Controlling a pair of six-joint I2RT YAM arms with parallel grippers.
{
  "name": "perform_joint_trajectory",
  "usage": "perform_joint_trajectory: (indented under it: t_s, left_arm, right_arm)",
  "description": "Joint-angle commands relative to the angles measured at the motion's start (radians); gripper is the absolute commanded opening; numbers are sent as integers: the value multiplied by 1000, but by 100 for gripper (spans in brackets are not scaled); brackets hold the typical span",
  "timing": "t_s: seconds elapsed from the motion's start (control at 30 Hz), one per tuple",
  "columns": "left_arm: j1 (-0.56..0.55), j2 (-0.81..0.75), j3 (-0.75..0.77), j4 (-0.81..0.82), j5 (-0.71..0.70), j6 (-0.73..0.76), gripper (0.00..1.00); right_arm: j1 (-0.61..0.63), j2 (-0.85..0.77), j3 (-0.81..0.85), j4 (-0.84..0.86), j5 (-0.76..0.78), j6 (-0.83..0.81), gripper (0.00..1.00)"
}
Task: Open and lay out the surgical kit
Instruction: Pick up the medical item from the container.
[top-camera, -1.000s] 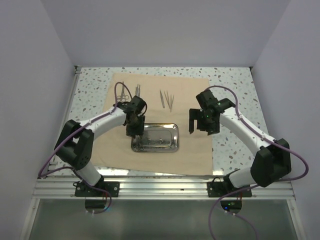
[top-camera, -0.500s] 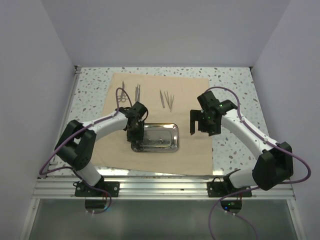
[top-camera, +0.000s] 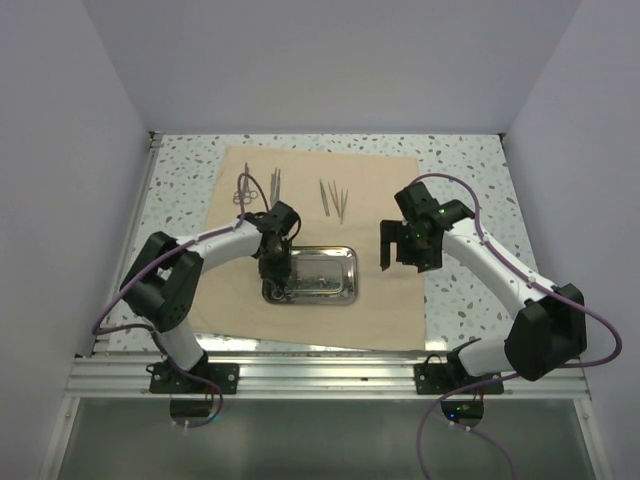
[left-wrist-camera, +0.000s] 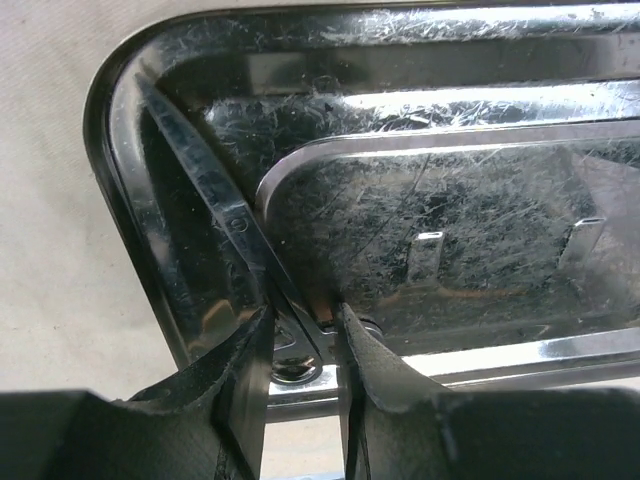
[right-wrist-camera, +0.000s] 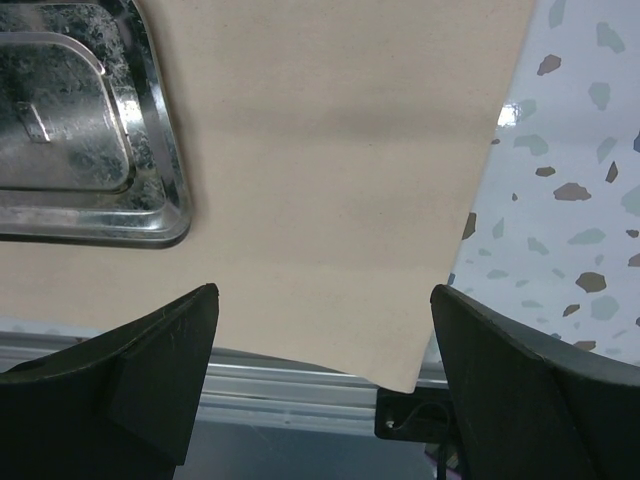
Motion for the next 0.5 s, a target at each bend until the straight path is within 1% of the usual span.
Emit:
perform_joint_trajectory:
  t_s: [0.0,0.17,0.23,0.3,0.4,0.43,0.47]
  left_arm:
    - [-6,92,33,78,-19,32,33]
    - [-6,153,116,54,-33,59,28]
    - [-6,175,119,54,-40,65,24]
    - [-6,192,105,58,-51,68,22]
    - [-4,229,70,83,-57,74,13]
    - [-4,238,59,100,-56,74,7]
    - [-4,250,46,107,-53,78,3]
  right_arm:
    - [-2,-23,19,-14,5,-6,91]
    - [-2,-23,18,-12,6,4,91]
    - [-4,-21,22,-11,11,5,91]
    - [-4,-17,28,-14,15,5,91]
    - [-4,-10,35,-17,18,4,91]
    - [-2,-9,33,-15,18,4,91]
    - [-4,-7,35,-17,18,2,91]
